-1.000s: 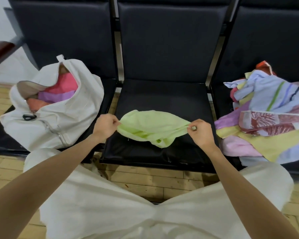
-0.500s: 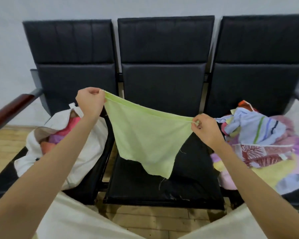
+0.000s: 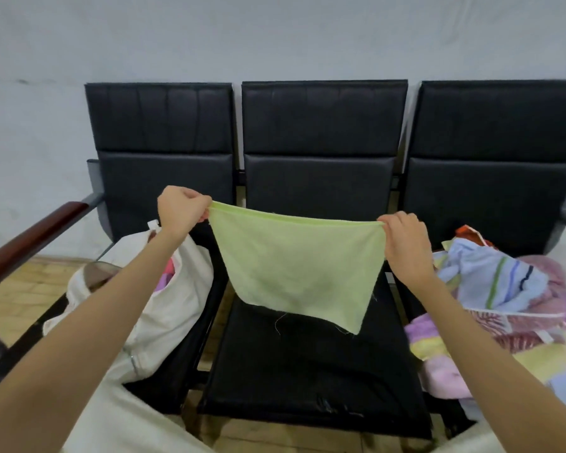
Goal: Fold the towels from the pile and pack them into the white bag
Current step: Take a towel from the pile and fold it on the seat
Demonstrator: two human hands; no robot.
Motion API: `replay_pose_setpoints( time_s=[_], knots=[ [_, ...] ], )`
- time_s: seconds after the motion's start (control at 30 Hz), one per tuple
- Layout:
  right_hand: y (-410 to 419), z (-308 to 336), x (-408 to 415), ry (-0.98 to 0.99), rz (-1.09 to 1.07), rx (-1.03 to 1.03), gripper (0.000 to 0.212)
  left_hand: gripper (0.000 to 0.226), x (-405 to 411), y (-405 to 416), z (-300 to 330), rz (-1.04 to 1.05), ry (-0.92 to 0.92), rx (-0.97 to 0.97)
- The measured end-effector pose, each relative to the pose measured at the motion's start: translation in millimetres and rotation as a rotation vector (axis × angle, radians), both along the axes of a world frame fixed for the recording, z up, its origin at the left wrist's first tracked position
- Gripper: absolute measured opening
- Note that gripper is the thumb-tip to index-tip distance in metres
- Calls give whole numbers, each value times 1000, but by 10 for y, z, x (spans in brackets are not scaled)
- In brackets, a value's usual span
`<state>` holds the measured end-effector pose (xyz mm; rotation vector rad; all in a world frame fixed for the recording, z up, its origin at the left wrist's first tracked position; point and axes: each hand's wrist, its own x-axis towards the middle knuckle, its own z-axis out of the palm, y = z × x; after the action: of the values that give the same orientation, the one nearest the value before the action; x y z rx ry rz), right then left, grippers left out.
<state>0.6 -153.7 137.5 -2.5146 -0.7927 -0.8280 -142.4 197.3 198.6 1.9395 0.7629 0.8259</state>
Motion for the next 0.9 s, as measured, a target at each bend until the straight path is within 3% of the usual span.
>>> replay_pose_setpoints(
  time_s=[0.07,0.13,0.43,0.53,0.67,0.77,0.9],
  knots=[
    [56,-44,-18,-115,-61,1,25,16,-22,-53,-39,58,-106,151],
    [105,-62,-5,-60,-111,27,17,17,-17,-72,-76,45,-93,244],
    [121,-147,116,16,-199,-64,24,16,193,14,-137,27,-91,-118],
    [200,-89,299,246,-221,-150,29,15,398,25,-176,-48,41,-184],
    [243,37,569,556,-209,23,28,16,711,54,-178,-137,199,-126],
    [240,188,752,569,-175,122,28,15,940,110,-74,-150,196,-129],
    [208,372,914,440,-172,200,23,17,1200,114,68,-179,135,-134]
  ],
)
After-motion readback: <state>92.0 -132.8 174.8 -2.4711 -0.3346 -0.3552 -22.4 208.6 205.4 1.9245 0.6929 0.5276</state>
